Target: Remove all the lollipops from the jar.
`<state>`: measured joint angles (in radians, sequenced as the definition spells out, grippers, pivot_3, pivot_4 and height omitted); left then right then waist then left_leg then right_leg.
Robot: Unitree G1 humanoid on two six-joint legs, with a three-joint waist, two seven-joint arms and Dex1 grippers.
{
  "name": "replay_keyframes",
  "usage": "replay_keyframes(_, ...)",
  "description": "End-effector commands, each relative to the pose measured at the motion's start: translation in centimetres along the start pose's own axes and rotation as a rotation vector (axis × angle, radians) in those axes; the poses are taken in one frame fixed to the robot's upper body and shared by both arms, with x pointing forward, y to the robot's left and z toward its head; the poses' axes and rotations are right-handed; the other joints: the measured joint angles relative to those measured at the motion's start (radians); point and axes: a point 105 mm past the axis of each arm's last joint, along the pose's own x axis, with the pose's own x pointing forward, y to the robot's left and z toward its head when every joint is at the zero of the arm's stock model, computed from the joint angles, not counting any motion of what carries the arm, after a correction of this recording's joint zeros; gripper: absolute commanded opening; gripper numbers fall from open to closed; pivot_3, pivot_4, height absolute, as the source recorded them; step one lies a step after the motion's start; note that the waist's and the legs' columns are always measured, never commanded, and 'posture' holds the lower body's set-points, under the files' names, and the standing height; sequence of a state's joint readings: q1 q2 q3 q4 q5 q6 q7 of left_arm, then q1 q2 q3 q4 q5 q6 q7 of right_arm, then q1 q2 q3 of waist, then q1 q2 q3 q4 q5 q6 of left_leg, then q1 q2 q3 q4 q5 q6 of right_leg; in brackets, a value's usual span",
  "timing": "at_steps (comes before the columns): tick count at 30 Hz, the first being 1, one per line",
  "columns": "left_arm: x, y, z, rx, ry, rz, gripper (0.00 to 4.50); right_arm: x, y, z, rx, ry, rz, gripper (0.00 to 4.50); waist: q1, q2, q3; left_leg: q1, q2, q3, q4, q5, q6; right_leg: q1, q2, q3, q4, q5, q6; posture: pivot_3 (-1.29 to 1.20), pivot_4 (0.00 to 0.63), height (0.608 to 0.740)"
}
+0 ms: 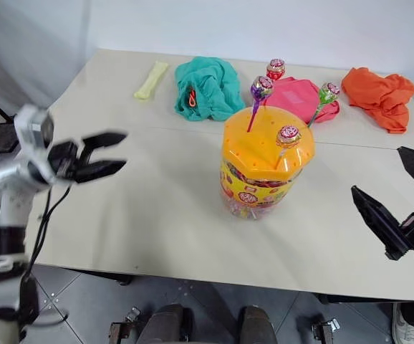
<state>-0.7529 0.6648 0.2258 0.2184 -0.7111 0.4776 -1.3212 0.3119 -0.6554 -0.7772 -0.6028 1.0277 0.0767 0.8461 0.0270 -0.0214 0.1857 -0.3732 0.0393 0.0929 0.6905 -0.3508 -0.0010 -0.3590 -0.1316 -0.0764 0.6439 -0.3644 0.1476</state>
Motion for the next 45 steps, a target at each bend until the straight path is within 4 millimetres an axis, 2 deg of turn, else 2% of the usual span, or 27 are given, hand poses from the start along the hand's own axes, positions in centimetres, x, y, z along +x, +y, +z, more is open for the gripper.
replay_keyframes(1, 3.8, -1.5, 2.0, 0.034, -0.079, -0.162, 4.47, 0.4, 0.3, 0.3, -0.017, -0.009, 0.006, 4.5, -0.007, 0.001, 0.0, 0.001, 0.0, 0.0, 0.0, 0.0, 0.0, 0.0, 0.0, 0.0, 0.0, 0.0, 0.0, 0.0, 0.15, 0.74)
replay_keyframes(3, 5.7, -2.4, 2.8, 0.051, -0.101, -0.245, 4.47, 0.7, 0.4, 0.3, -0.013, -0.015, 0.01, 4.5, -0.016, 0.001, 0.0, 0.002, 0.0, 0.0, -0.002, 0.0, 0.0, -0.001, 0.0, 0.0, 0.0, 0.0, 0.0, 0.0, 0.15, 0.74)
replay_keyframes(6, 7.4, -2.9, 2.8, 0.047, -0.082, -0.293, 4.47, 1.0, 0.4, 0.5, -0.01, -0.021, 0.014, 4.5, -0.025, 0.001, 0.0, 0.002, 0.0, -0.001, -0.002, 0.0, 0.0, -0.001, 0.0, 0.0, 0.0, 0.0, 0.0, 0.0, 0.15, 0.74)
replay_keyframes(8, 8.8, -2.8, 2.6, 0.025, -0.072, -0.301, 4.47, 1.0, 0.4, 0.7, -0.01, -0.025, 0.017, 4.5, -0.026, 0.001, 0.0, 0.002, 0.0, -0.001, -0.002, 0.0, 0.0, -0.001, 0.0, 0.0, 0.0, 0.0, 0.0, 0.0, 0.15, 0.74)
replay_keyframes(12, 12.9, -2.5, 2.6, -0.045, -0.09, -0.284, 4.47, 1.2, 0.4, 1.3, -0.012, -0.036, 0.023, 4.5, -0.009, 0.001, 0.0, 0.001, 0.0, -0.003, 0.0, 0.0, 0.001, 0.0, 0.0, 0.0, -0.001, 0.0, 0.001, 0.0, 0.15, 0.74)
replay_keyframes(17, 15.9, -2.3, 1.9, -0.052, -0.06, -0.272, 4.47, 1.0, 0.7, 1.5, -0.017, -0.03, 0.013, 4.5, -0.001, 0.001, 0.0, 0.0, -0.001, -0.003, 0.001, -0.001, 0.001, 0.0, 0.0, 0.001, -0.002, 0.001, 0.001, 0.0, 0.15, 0.74)
replay_keyframes(20, 16.8, -2.1, 1.4, -0.072, -0.029, -0.276, 4.47, 0.7, 0.8, 1.7, -0.026, -0.025, -0.008, 4.5, -0.001, 0.001, 0.0, 0.0, -0.001, -0.002, 0.0, -0.001, 0.001, 0.0, 0.0, 0.0, -0.002, 0.0, 0.001, 0.0, 0.15, 0.74)
replay_keyframes(23, 16.9, -1.8, 1.1, -0.083, -0.012, -0.275, 3.89, 0.5, 0.9, 1.9, -0.031, -0.025, -0.025, 4.5, -0.004, 0.001, 0.0, 0.0, -0.001, -0.002, 0.0, -0.001, 0.001, 0.0, 0.0, 0.0, -0.003, 0.0, 0.001, 0.0, 0.15, 0.74)
replay_keyframes(27, 17.3, -1.6, 1.1, -0.107, -0.01, -0.273, 2.67, 0.3, 1.2, 1.9, -0.034, -0.018, -0.045, 4.5, -0.002, 0.001, 0.0, 0.0, -0.001, -0.002, 0.0, -0.001, 0.001, -0.001, 0.0, 0.0, -0.003, 0.0, 0.001, 0.0, 0.15, 0.74)
replay_keyframes(30, 17.6, -2.2, 1.2, -0.12, -0.022, -0.321, 1.78, 0.3, 1.4, 1.8, -0.031, -0.015, -0.058, 4.5, -0.001, 0.001, 0.0, -0.001, -0.001, -0.002, 0.0, -0.001, 0.001, 0.0, 0.0, 0.0, -0.003, 0.0, 0.001, 0.0, 0.15, 0.74)
replay_keyframes(34, 17.8, -1.9, 2.0, -0.156, -0.07, -0.315, 0.55, 0.3, 1.4, 1.8, -0.03, -0.016, -0.062, 4.5, -0.001, 0.001, 0.0, -0.001, -0.001, -0.001, 0.0, -0.001, 0.001, 0.0, 0.0, 0.0, -0.004, 0.0, 0.001, 0.0, 0.15, 0.74)
replay_keyframes(35, 17.4, -1.7, 3.1, -0.2, -0.138, -0.322, 0.23, 0.3, 1.4, 1.8, -0.027, -0.015, -0.061, 4.5, -0.001, 0.001, 0.0, -0.001, -0.001, -0.002, 0.0, -0.001, 0.001, 0.0, 0.0, 0.0, -0.004, 0.0, 0.001, 0.0, 0.15, 0.74)
replay_keyframes(36, 17.1, -1.5, 3.9, -0.231, -0.188, -0.33, 0.08, 0.3, 1.4, 1.8, -0.025, -0.015, -0.06, 4.5, -0.001, 0.001, 0.0, -0.001, -0.001, -0.002, 0.0, -0.001, 0.001, 0.0, 0.0, 0.0, -0.004, 0.0, 0.001, 0.0, 0.15, 0.74)
replay_keyframes(38, 15.5, -0.2, 6.1, -0.321, -0.326, -0.317, 0.08, 0.5, 1.3, 1.7, -0.015, -0.018, -0.054, 4.5, -0.004, 0.001, 0.0, -0.001, -0.001, -0.002, 0.0, -0.001, 0.001, -0.001, 0.0, 0.0, -0.004, 0.0, 0.001, 0.0, 0.15, 0.74)
replay_keyframes(41, 12.8, 2.4, 7.3, -0.378, -0.417, -0.198, 0.08, 0.8, 1.3, 1.6, -0.002, -0.025, -0.035, 4.5, -0.009, 0.001, 0.0, -0.001, 0.0, -0.003, -0.001, -0.001, 0.001, -0.001, 0.0, 0.0, -0.004, 0.0, 0.001, 0.0, 0.15, 0.74)
replay_keyframes(44, 9.6, 4.9, 5.3, -0.351, -0.304, 0.012, 0.08, 1.3, 1.2, 1.4, 0.004, -0.031, -0.011, 4.5, -0.021, 0.001, 0.0, 0.002, 0.0, -0.003, -0.001, -0.001, 0.001, -0.001, 0.0, 0.001, -0.002, 0.0, 0.001, 0.0, 0.15, 0.74)
replay_keyframes(45, 7.9, 5.9, 3.4, -0.327, -0.19, 0.123, 0.08, 1.5, 1.2, 1.3, 0.005, -0.029, 0.001, 4.5, -0.022, 0.001, 0.0, 0.002, -0.001, -0.003, -0.002, 0.0, 0.001, -0.001, 0.0, 0.001, -0.002, 0.0, 0.001, 0.0, 0.15, 0.74)
